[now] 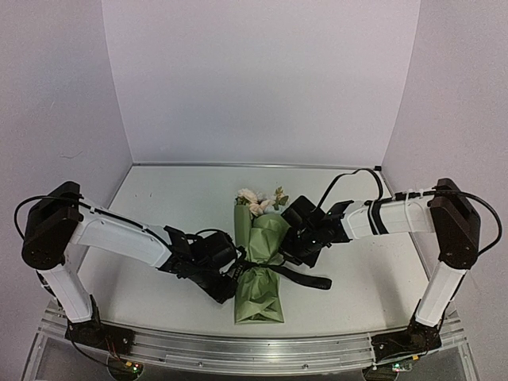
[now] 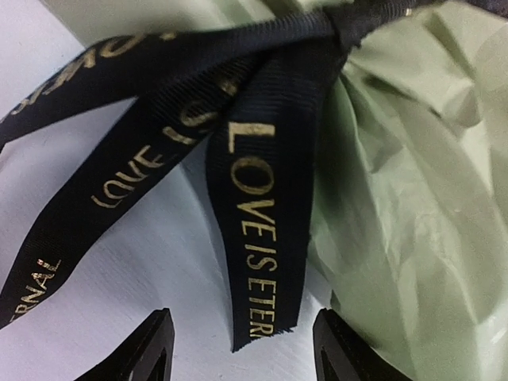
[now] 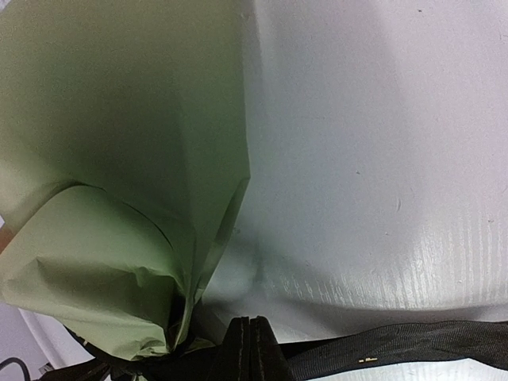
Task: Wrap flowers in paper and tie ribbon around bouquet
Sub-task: Adjust the ribbon on the folded bouquet.
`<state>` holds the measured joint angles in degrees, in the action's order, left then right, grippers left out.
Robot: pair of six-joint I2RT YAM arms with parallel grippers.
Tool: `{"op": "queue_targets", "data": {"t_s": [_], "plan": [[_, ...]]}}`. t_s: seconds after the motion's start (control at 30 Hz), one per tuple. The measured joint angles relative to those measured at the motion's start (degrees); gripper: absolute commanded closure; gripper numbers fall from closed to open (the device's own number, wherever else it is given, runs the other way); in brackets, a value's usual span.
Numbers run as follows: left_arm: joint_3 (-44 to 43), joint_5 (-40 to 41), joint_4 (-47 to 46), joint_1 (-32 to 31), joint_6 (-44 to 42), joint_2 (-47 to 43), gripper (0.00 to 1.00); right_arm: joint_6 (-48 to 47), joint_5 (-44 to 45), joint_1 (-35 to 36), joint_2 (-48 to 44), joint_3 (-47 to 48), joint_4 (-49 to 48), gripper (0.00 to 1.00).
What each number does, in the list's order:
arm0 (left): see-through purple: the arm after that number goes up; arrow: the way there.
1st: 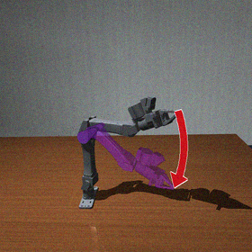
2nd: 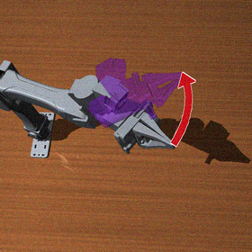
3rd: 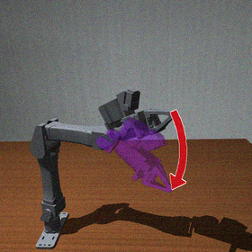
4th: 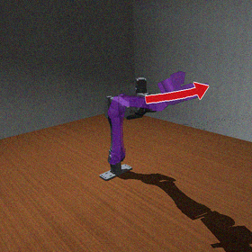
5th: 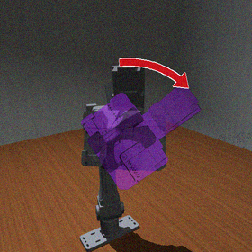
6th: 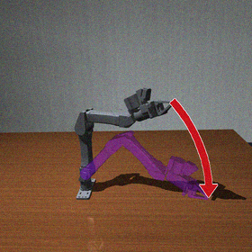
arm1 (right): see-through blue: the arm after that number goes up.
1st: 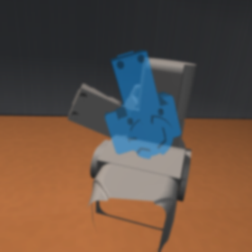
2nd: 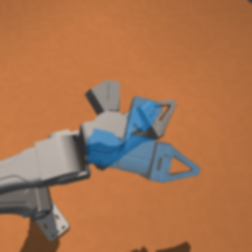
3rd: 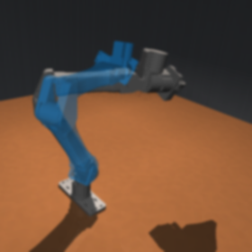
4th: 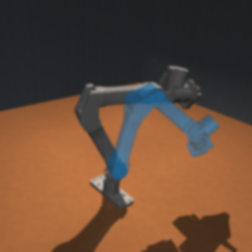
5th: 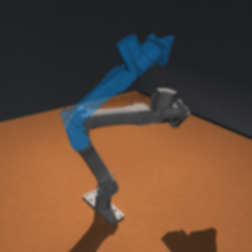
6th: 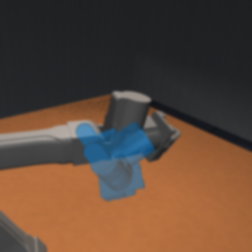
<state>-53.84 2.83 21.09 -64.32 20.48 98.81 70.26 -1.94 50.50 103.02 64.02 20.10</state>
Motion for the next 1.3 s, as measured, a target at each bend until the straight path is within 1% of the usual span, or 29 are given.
{"op": "queue_targets", "data": {"t_s": [0.17, 0.23, 0.27, 0.37, 0.43, 0.47, 0.57, 0.6, 0.8, 0.93, 1.3], "plan": [[-2.0, 4.4, 1.4, -2.1, -0.2, 2.9, 0.36, -0.2, -0.1, 0.0, 0.0, -0.1, -0.2, 1.0], [-3.0, 5.9, 1.6, -2.3, -0.7, 3.7, 0.39, -0.2, -0.2, 0.0, 0.0, -0.2, -0.6, 1.0], [-3.4, 6.4, 1.6, -2.3, -1.0, 4.1, 0.42, -0.2, -0.3, 0.0, 0.0, -0.3, -0.8, 1.0], [-4.2, 7.2, 1.1, -2.3, -1.6, 4.9, 0.56, -0.2, -0.3, 0.0, 0.0, -0.4, -1.0, 1.0], [-4.2, 7.6, 0.3, -2.3, -2.6, 5.1, 0.71, -0.2, -0.3, 0.0, 0.1, -0.4, -1.2, 1.0], [-4.2, 7.8, -0.1, -2.3, -2.8, 5.1, 0.78, -0.2, -0.3, 0.0, 0.1, -0.4, -1.3, 1.0], [-4.0, 8.5, -1.2, -2.3, -3.2, 5.1, 0.95, -0.2, -0.3, 0.0, 0.2, -0.4, -1.3, 1.0], [-3.9, 8.7, -1.7, -2.3, -3.1, 5.1, 0.99, -0.2, -0.3, 0.0, 0.2, -0.4, -1.3, 1.0], [-2.2, 10.0, -3.8, -2.3, -2.4, 4.8, 1.0, -0.3, -0.2, -0.3, 0.2, -0.4, -1.4, 1.0], [-0.1, 10.3, -4.5, -2.2, -0.2, 3.3, 1.0, -0.4, 0.0, -0.8, 0.2, -0.9, -1.7, 1.0], [5.5, 7.8, -4.7, 0.0, 6.6, -1.7, 1.0, -1.6, 0.0, -3.5, 0.2, -2.5, -2.2, 1.0]]}}
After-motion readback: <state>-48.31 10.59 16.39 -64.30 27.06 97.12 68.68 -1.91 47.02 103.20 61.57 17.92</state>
